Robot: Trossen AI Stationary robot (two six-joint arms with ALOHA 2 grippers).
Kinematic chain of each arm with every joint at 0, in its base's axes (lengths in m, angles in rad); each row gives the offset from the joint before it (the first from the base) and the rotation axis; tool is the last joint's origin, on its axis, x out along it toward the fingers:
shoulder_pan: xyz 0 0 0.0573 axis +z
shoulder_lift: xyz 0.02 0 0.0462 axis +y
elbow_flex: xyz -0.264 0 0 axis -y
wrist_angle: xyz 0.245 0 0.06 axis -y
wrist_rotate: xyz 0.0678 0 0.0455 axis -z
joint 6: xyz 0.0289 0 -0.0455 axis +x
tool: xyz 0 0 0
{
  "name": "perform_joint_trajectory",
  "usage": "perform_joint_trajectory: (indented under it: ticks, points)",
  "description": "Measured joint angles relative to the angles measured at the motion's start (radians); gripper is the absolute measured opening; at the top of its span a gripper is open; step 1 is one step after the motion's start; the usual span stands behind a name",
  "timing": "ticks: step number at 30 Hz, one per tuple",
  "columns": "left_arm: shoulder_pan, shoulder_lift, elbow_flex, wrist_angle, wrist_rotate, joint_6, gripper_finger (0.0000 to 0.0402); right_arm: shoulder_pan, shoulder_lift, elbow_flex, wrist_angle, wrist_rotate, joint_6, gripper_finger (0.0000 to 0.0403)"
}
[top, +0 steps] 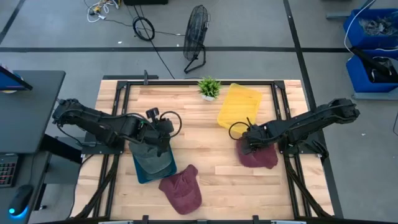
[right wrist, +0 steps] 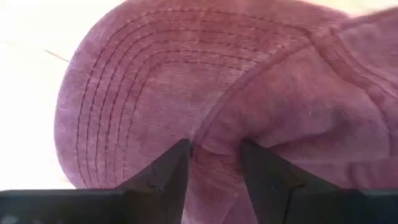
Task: Pick & Place hat
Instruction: Put the right red cap into the yellow bin
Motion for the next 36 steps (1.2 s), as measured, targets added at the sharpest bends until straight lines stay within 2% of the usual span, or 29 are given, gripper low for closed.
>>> perform_joint_trajectory:
  ticks: [6,10,13,19,25,29,31,36]
  points:
    - [0.074,0.0,0.0,0.087,-0.001,0.179,0.0069,0.0,0.0,-0.018,0.03,0.004,0.014,0.0127]
    - [0.117,0.0,0.0,0.13,0.0,0.258,0.0069,0.0,0.001,-0.019,0.032,0.023,0.013,0.0069]
    - [0.14,0.0,0.0,0.138,0.0,0.29,0.0069,0.001,0.002,-0.019,0.034,0.028,-0.046,0.0015]
    - [0.171,0.0,0.0,0.139,0.0,0.293,0.0069,0.002,0.004,0.011,0.069,-0.032,-0.083,0.0008]
    - [0.181,0.0,0.0,0.138,0.0,0.281,0.0069,0.034,0.005,0.232,-0.067,-0.059,-0.195,0.0008]
    - [0.18,0.0,0.0,0.138,0.0,0.266,0.0069,0.077,0.004,0.414,-0.109,-0.011,-0.317,0.0006]
    - [0.179,0.0,0.0,0.138,0.0,0.266,0.0069,0.095,0.004,0.488,-0.106,0.048,-0.424,0.0006]
    - [0.179,0.0,0.0,0.137,0.0,0.242,0.0069,0.114,0.003,0.594,-0.16,0.339,-0.751,0.0006]
